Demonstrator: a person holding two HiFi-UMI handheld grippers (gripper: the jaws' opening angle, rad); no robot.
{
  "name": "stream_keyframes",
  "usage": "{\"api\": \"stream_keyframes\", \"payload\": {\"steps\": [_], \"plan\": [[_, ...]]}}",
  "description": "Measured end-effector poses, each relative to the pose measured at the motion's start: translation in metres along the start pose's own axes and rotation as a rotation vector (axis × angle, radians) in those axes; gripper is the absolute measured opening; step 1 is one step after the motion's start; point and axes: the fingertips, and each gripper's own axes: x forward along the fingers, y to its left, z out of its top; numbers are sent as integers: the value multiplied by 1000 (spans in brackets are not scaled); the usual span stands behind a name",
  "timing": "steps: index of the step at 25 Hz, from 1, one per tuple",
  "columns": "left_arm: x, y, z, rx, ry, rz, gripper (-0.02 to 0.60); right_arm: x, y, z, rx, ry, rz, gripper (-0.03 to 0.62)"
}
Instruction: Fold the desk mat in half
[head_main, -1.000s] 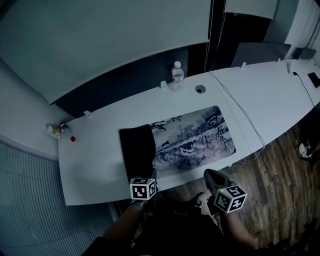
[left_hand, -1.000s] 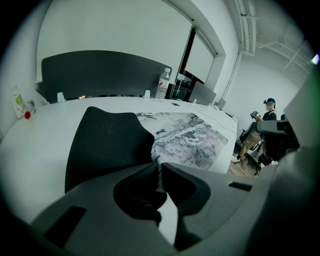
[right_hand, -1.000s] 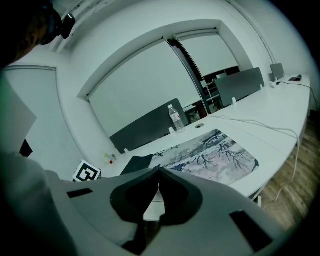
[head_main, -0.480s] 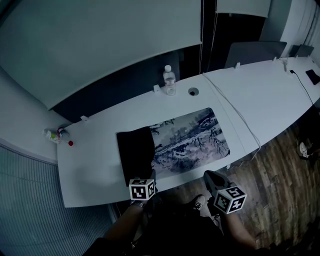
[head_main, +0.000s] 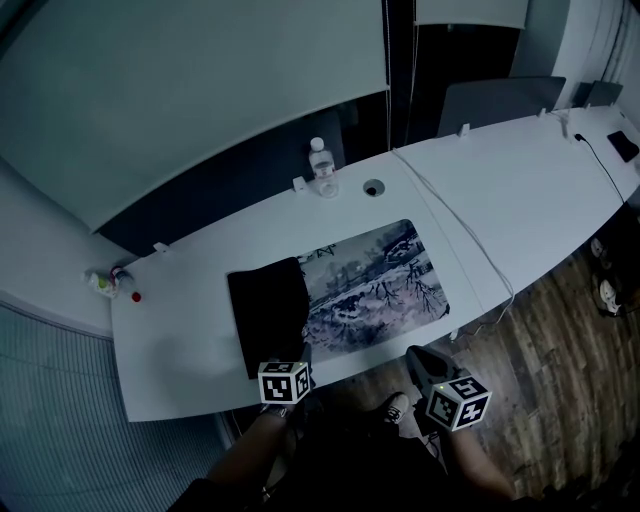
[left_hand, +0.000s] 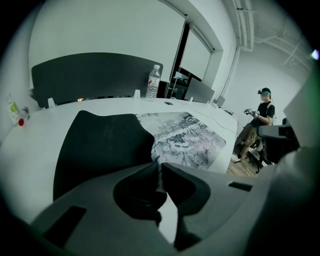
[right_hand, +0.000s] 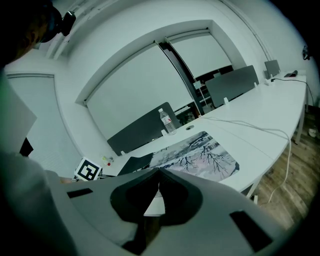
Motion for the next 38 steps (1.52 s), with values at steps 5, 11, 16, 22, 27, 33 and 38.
{"api": "stream_keyframes", "payload": {"steps": [5,11,16,22,27,33,38], "plan": [[5,-11,3,-12,4,5,38,-5,-12,2,4,4,3,23],[12,-26,9,-20,2,14,38,-13,-31,10,8,-3,6,23],[17,-38,13,-55,-5,29,38,-23,-43,12,8,-6,16,23],[24,-56,19,-57,-9,43,38,-39,-60,13,15,-10,22,23],[32,-74,23,-65,-8,38,38,-52,-75,17,18,-21,22,23],[37,-94,32,-49,-8,42,38,-67,-86,19,19,-28,23,23],[42,-106,35,-63,-13,28,38,-75,-91,19,18,-32,14,23]]}}
